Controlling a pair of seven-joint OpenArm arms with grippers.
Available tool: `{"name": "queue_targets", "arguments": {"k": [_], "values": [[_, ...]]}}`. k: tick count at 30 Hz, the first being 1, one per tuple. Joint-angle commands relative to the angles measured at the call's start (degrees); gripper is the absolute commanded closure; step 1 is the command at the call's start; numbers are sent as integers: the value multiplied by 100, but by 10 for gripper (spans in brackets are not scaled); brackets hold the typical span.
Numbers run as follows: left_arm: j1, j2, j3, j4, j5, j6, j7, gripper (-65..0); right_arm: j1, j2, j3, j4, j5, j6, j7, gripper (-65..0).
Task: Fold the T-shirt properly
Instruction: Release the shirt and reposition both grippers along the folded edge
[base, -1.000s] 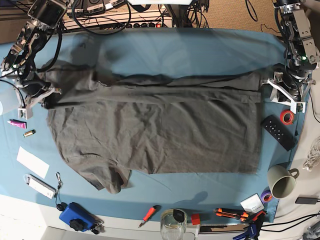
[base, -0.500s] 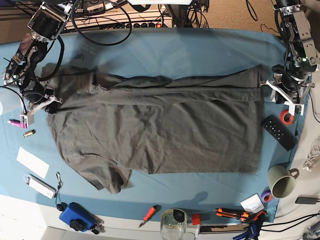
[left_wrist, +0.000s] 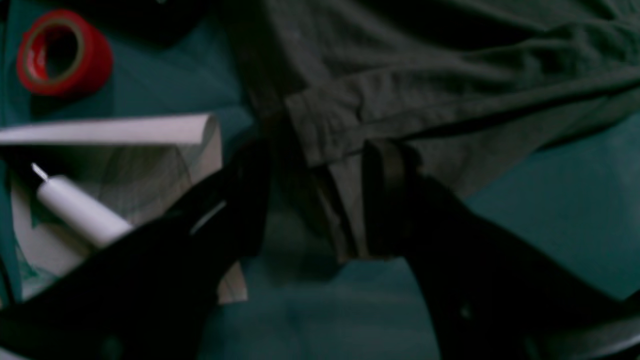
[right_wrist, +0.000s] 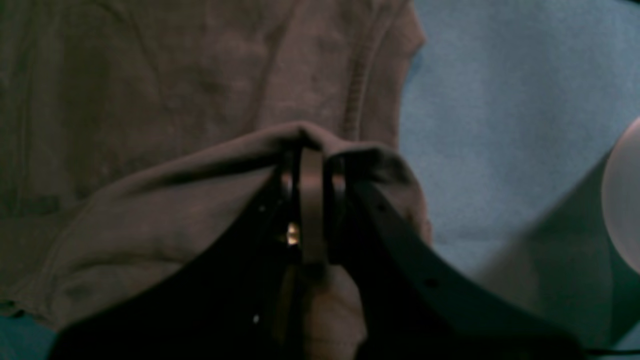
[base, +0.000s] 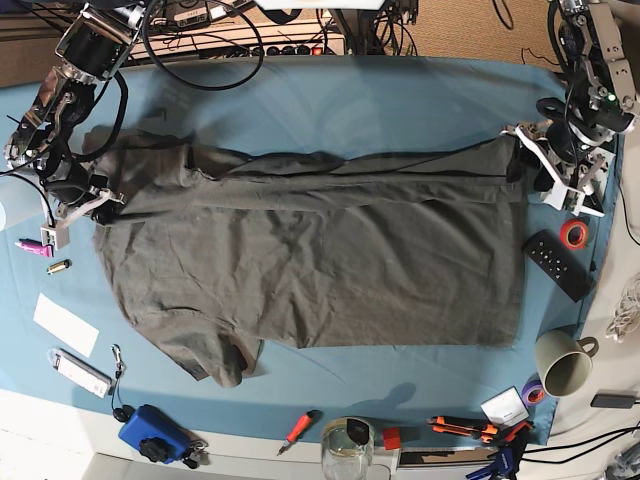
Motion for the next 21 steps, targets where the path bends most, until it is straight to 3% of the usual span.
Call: {"name": "queue_targets", "arguments": {"k": [1,8,13,17,21], "values": [[-11,-66,-24,94,-70,-7,-107,-296,96,114,31,103,76,-20,101,0],[-46,-61,431,55,-90,24,-192,-296,96,114,31,103,55,-17,90,0],[-46,-61,785,44,671,717,-435,-296,96,114,33,103,55,-20,90,0],[-48,-61,866,44,815,942,-507,-238,96,114,31,103,57,-17,90,0],[-61,-46,866,44,962,1091,-520,-233,96,114,31,103,57,-20,94,0]]}}
